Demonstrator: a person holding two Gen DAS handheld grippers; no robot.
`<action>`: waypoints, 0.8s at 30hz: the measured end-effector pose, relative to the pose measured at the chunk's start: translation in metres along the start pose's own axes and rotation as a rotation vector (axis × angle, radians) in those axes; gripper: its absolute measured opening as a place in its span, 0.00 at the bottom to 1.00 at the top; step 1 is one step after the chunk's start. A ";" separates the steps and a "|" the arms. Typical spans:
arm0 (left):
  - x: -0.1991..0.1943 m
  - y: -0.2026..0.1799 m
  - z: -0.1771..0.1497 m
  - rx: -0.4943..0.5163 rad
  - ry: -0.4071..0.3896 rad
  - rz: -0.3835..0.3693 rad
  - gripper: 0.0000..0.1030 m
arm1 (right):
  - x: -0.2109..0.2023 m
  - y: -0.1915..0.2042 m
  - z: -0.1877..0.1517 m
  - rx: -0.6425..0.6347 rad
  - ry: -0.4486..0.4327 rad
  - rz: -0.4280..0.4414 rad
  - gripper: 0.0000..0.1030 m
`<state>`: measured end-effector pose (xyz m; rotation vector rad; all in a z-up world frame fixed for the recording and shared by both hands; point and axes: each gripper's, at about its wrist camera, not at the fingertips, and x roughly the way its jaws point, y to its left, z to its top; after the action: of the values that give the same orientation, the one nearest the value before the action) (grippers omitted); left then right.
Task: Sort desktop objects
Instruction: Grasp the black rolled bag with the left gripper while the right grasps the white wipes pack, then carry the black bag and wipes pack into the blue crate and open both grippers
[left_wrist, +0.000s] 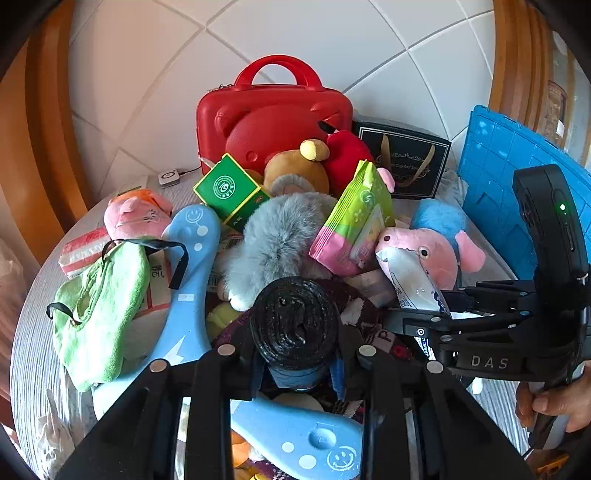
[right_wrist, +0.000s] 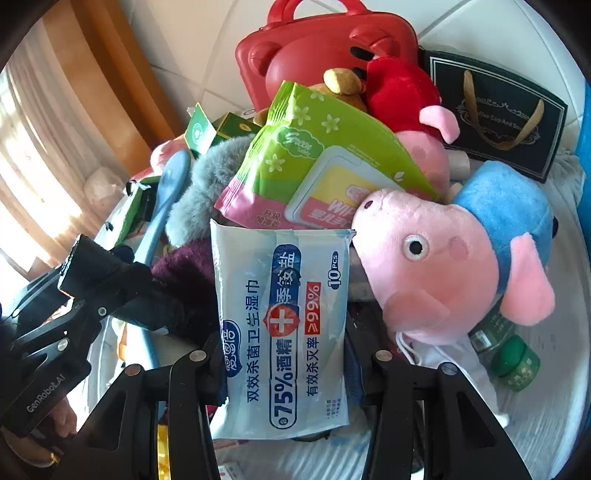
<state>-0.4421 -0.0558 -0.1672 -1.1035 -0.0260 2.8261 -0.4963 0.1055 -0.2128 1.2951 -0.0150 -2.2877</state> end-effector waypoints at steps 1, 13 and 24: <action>-0.001 0.000 0.003 0.003 -0.004 -0.004 0.27 | 0.001 -0.001 0.002 0.004 -0.005 0.001 0.44; -0.049 -0.024 0.027 0.118 -0.117 -0.031 0.26 | -0.069 0.011 0.018 0.034 -0.159 0.007 0.44; -0.134 -0.115 0.078 0.314 -0.354 -0.206 0.26 | -0.226 0.005 -0.004 0.090 -0.462 -0.105 0.44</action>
<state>-0.3862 0.0465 -0.0126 -0.4996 0.2505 2.6775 -0.3969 0.1996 -0.0326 0.7967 -0.2153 -2.6545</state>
